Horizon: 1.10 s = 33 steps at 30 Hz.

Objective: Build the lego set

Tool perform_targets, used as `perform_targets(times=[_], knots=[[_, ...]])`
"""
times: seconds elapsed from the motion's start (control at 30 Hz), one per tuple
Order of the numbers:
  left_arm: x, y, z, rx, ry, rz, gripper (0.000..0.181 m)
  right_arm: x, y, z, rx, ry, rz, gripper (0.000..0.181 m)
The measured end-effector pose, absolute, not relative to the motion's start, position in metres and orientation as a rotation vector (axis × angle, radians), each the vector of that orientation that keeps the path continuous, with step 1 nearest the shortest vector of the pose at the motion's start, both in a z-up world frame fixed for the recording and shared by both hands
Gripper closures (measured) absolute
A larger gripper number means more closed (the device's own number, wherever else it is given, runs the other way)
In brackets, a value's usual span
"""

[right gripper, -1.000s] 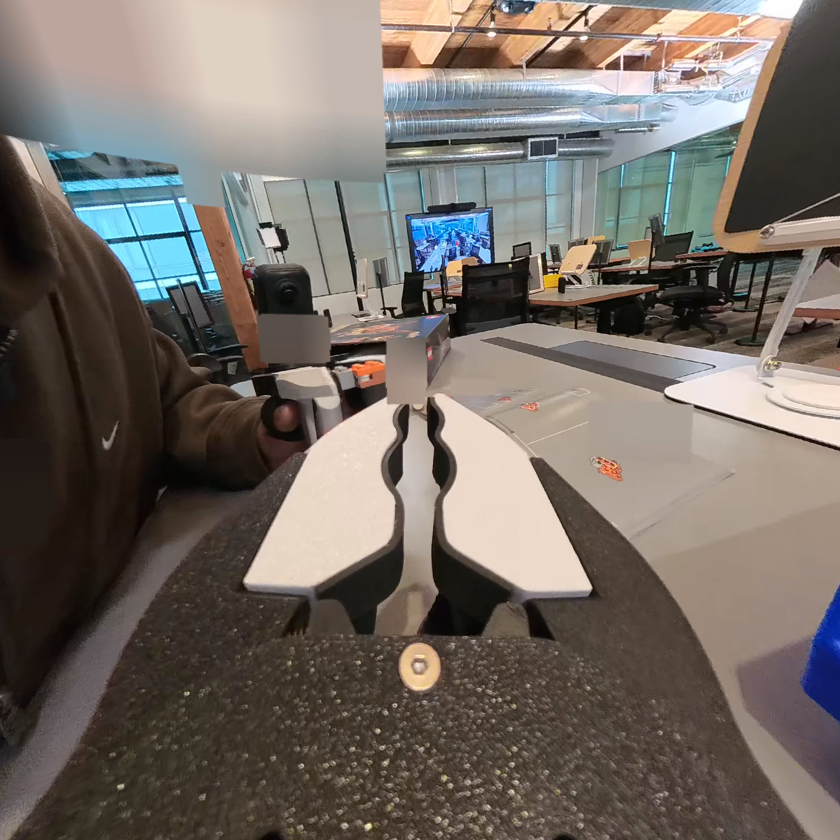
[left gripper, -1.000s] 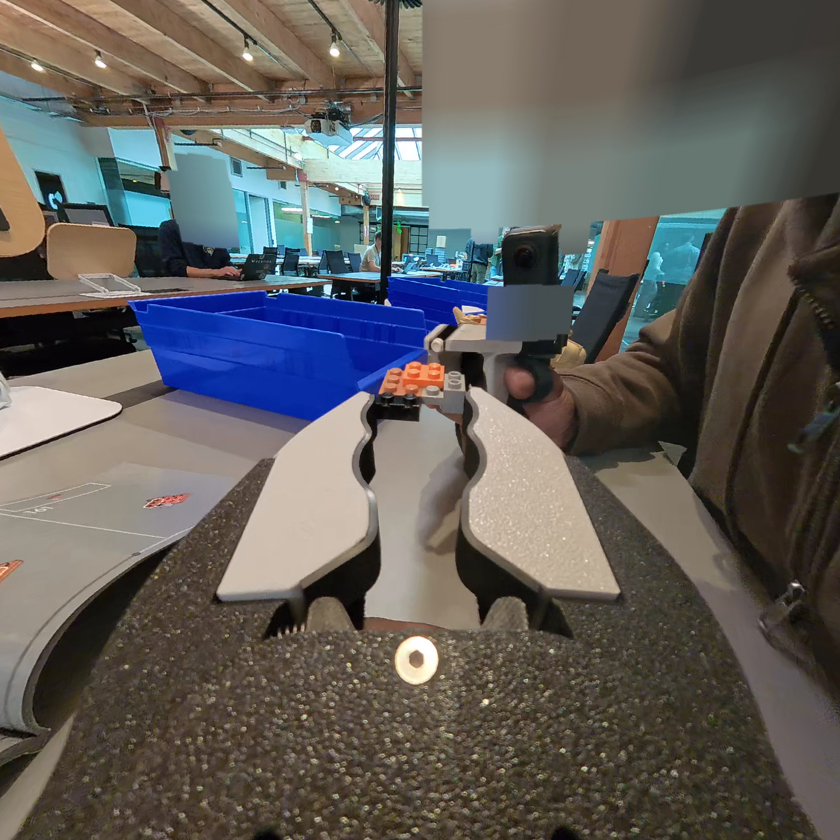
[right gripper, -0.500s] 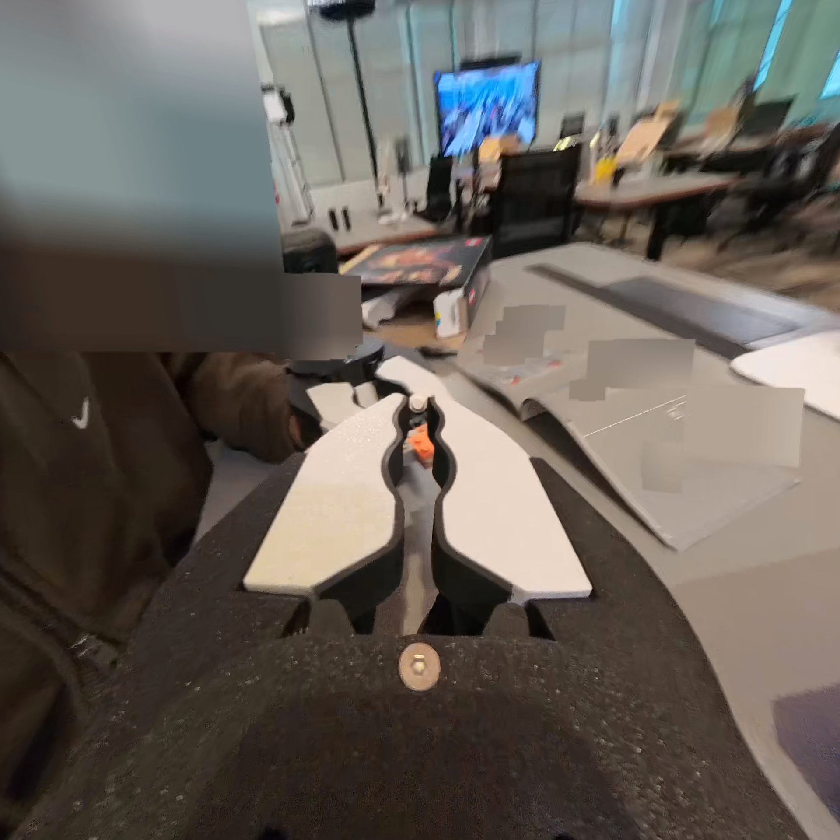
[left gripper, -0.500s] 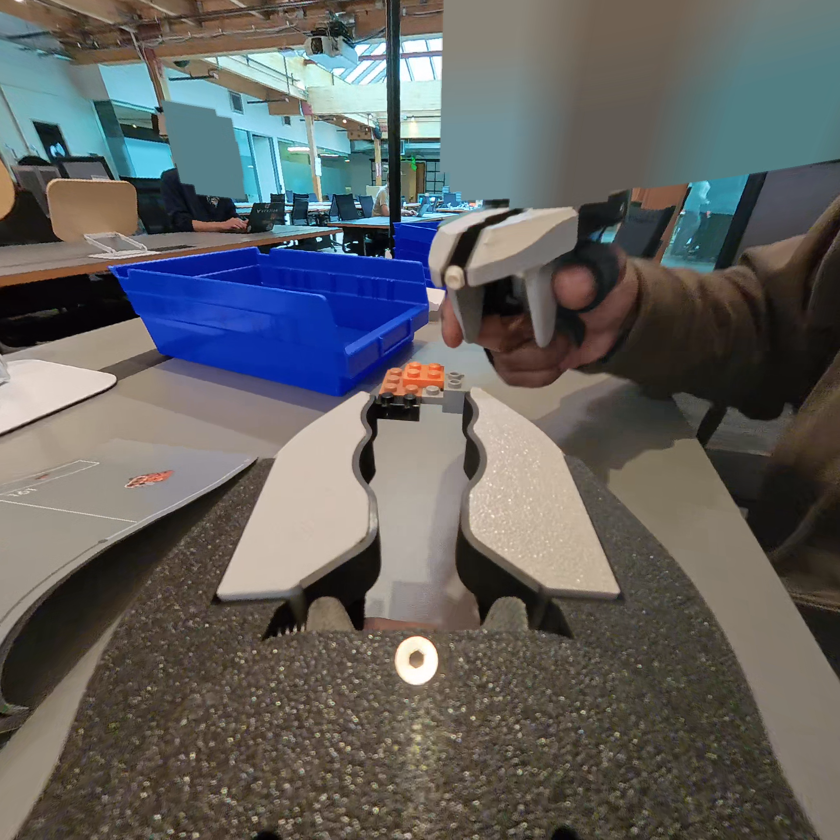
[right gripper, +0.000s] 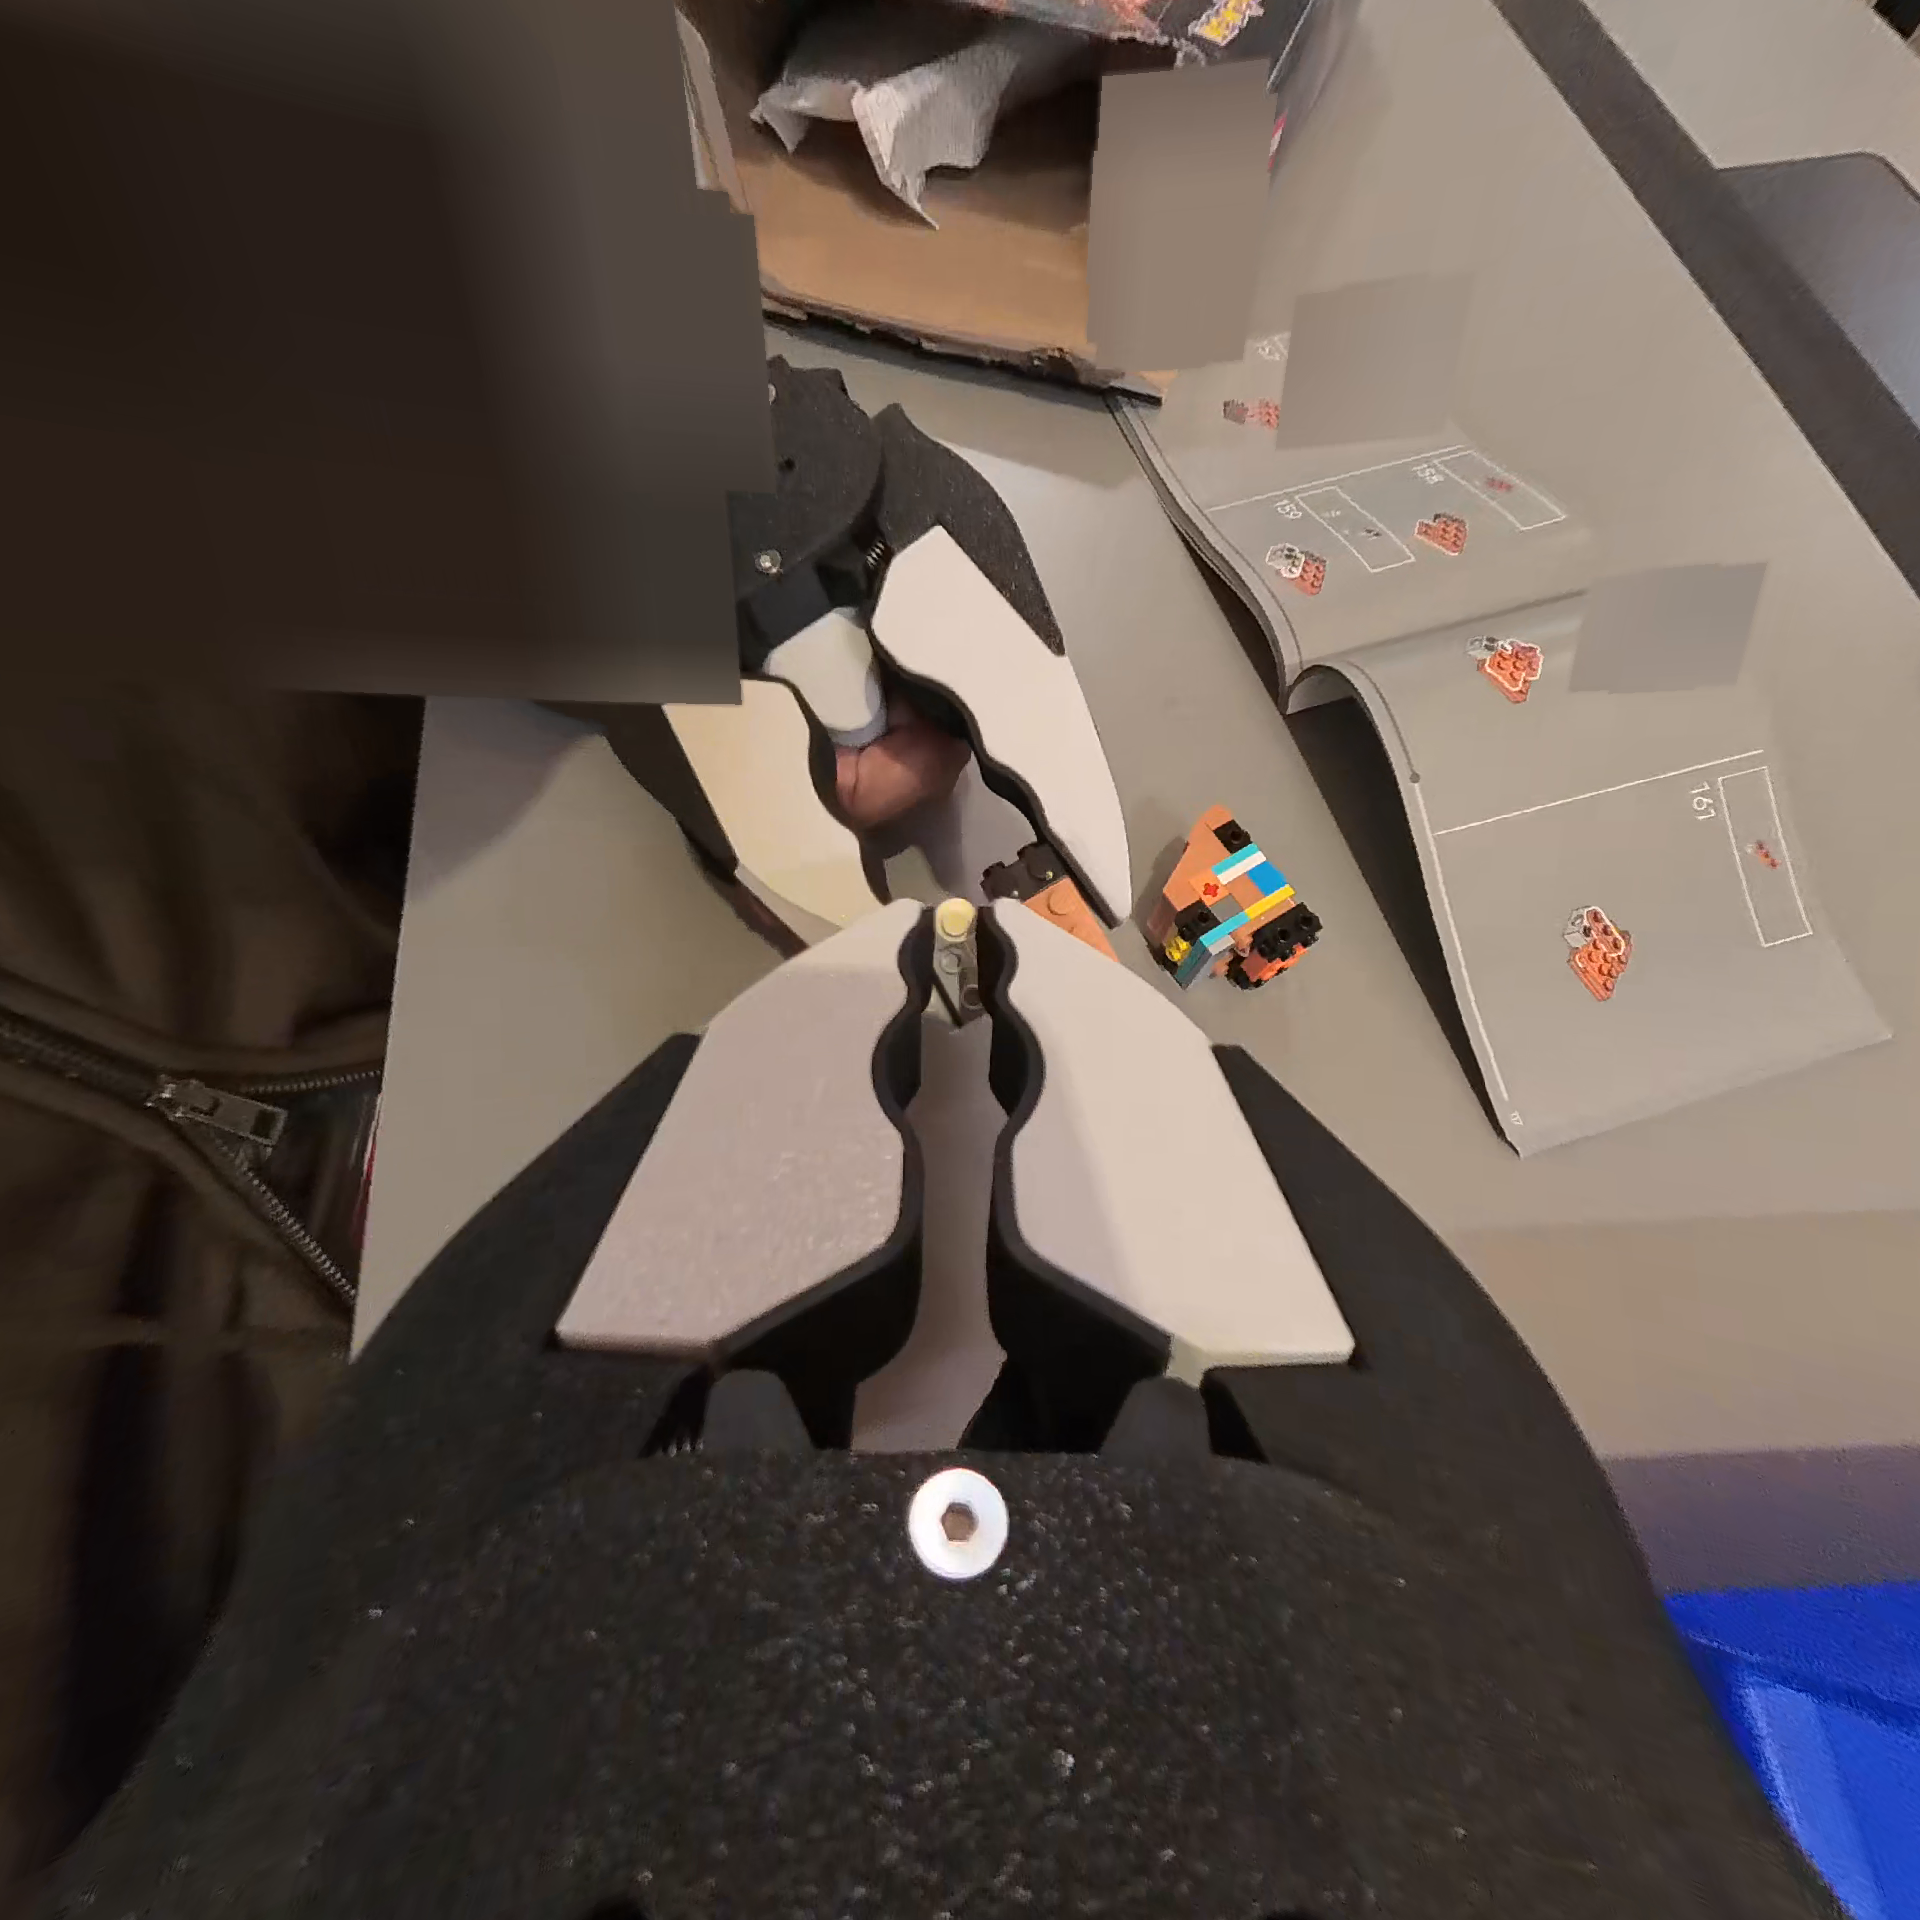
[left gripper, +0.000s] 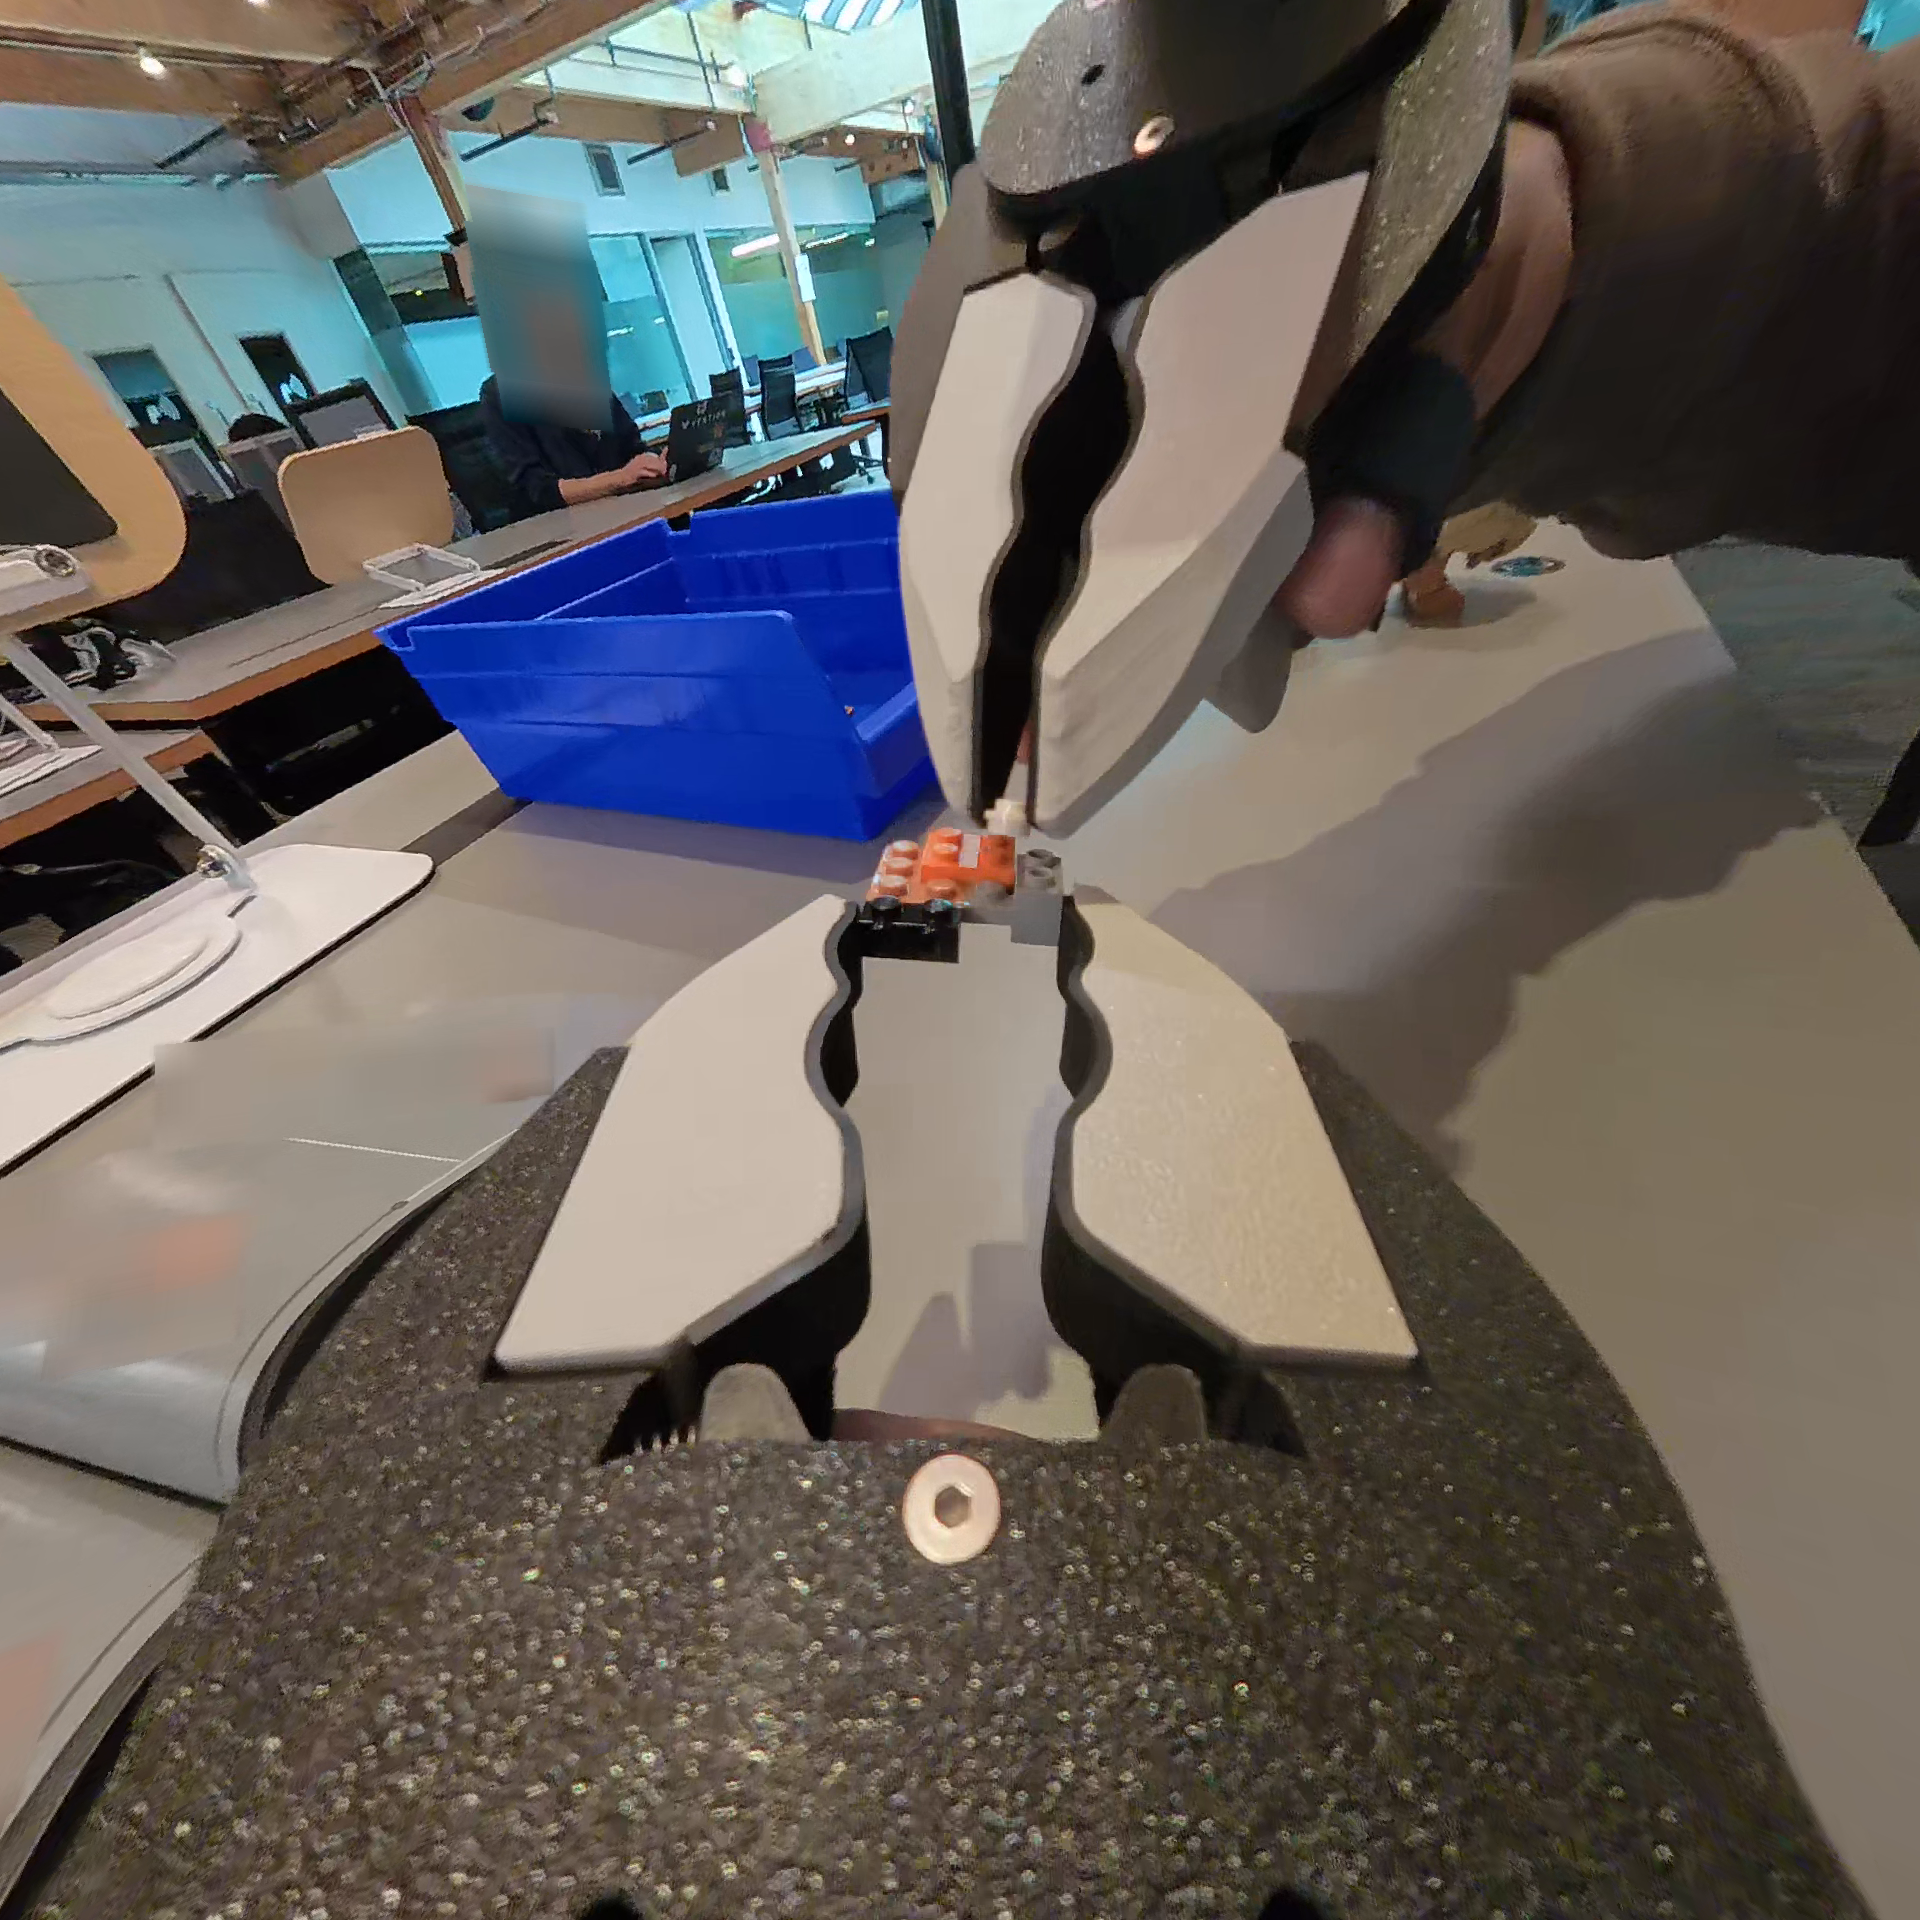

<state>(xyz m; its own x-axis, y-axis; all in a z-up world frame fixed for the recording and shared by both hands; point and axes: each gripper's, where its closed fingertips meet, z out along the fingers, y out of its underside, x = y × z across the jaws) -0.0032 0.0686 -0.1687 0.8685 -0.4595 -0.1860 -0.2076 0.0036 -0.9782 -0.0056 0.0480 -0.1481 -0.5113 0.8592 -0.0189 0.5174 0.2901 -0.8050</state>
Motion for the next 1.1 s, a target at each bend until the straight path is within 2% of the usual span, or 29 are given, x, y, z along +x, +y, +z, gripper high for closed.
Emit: perform_targets(times=[1.1], knots=[[-0.003,0.07,-0.176,-1.627,0.56,-0.182,0.145,-0.007,0.052,-0.167,-1.273,-2.181,1.0,0.172]])
